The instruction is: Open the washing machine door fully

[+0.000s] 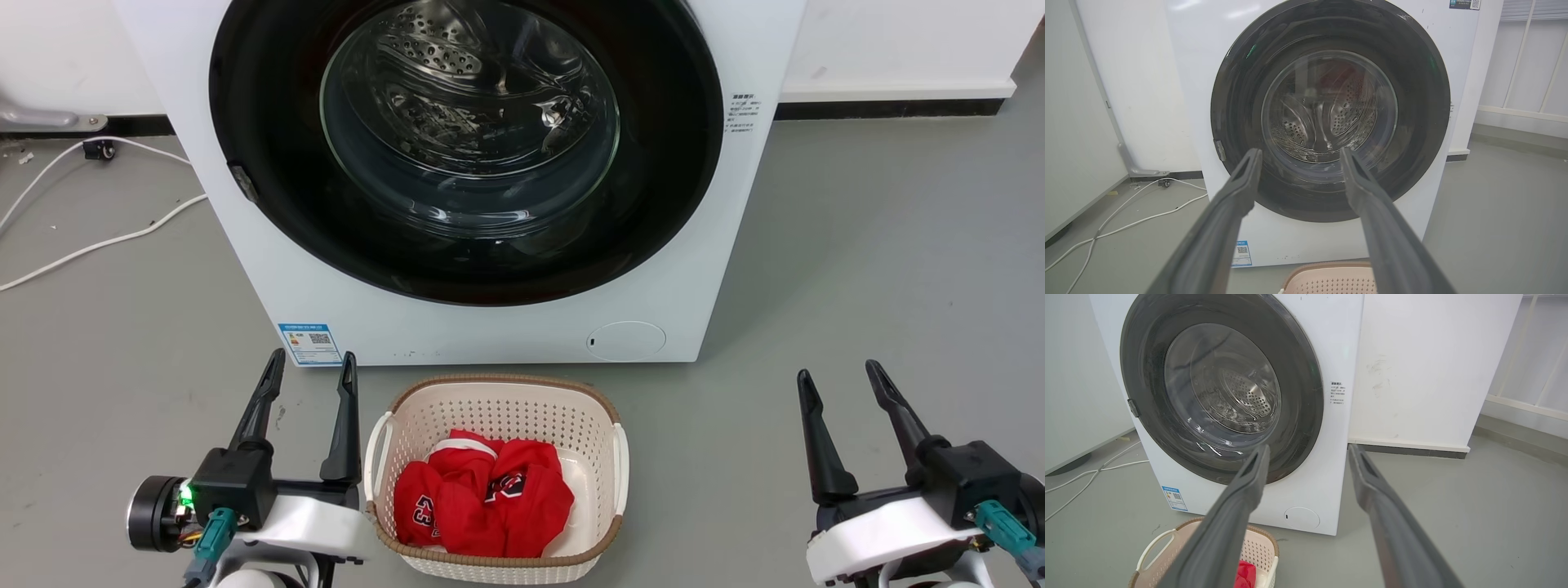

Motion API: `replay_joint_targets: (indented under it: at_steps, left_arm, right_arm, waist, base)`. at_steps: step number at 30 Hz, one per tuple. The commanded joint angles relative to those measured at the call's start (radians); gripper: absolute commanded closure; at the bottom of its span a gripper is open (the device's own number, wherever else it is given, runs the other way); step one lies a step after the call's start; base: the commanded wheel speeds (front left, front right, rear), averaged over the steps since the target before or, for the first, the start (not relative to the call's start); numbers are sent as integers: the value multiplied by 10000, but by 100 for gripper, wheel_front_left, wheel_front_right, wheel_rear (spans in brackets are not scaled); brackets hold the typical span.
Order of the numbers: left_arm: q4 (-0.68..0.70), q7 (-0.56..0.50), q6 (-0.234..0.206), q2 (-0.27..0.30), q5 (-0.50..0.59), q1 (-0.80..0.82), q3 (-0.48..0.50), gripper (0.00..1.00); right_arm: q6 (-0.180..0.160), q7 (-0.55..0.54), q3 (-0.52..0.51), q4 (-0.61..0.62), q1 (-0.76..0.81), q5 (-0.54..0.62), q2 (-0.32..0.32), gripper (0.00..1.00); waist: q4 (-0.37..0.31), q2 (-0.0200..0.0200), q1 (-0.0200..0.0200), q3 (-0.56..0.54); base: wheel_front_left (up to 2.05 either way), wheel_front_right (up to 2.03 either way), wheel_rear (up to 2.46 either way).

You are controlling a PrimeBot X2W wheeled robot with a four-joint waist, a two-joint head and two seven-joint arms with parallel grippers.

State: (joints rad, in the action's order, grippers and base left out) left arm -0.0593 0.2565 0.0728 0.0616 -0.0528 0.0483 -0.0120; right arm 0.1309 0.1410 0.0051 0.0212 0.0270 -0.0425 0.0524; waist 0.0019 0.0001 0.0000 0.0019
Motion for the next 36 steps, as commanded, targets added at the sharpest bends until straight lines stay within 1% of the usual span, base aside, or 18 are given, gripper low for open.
replay_joint_targets:
  at_steps: [1,3,16,17,18,19,23,25,31,36]
  left_arm:
    - [45,64,-45,20,153,-99,-1,0]
    - [40,106,-30,2,204,-126,25,0]
    - [-66,91,13,-49,75,-242,95,0]
    - [-67,91,17,-51,67,-232,99,0]
    - [-68,91,21,-53,66,-227,106,0]
    - [-73,91,27,-56,57,-224,111,0]
    - [-77,91,45,-66,46,-208,134,0]
    - [-78,91,34,-69,48,-193,149,0]
    - [-95,91,25,-78,21,-134,210,0]
    - [-56,91,-10,-86,-21,-79,270,0]
  right_arm:
    - [-3,81,16,-5,113,125,-37,0]
    - [-3,118,35,-18,124,210,-40,0]
    - [-3,192,31,-264,78,-177,-38,0]
    - [-3,207,31,-273,68,-206,-38,58]
    - [-3,251,33,-271,51,-247,-38,90]
    - [-3,273,49,-281,46,-295,-38,100]
    - [-3,424,98,-251,-20,-676,-38,100]
    - [-3,560,135,-295,-38,-1558,-36,100]
    - [-1,1009,453,-749,-274,-6315,-36,100]
    - [-1,1188,577,-929,-693,-9948,-32,100]
  waist:
    - [-5,-1,0,-3]
    - [-16,-1,0,-9]
    - [-68,-1,0,-35]
    - [-71,-1,0,-32]
    - [-74,-1,0,-29]
    - [-75,-1,0,-25]
    - [-79,-1,0,-2]
    - [-79,-1,0,7]
    - [-68,-1,0,8]
    - [-74,-1,0,83]
  base:
    - [0,0,0]
    - [0,0,0]
    - [0,0,0]
    - [0,0,0]
    - [0,0,0]
    - [0,0,0]
    - [0,0,0]
    - [0,0,0]
    - [0,0,0]
    - [0,0,0]
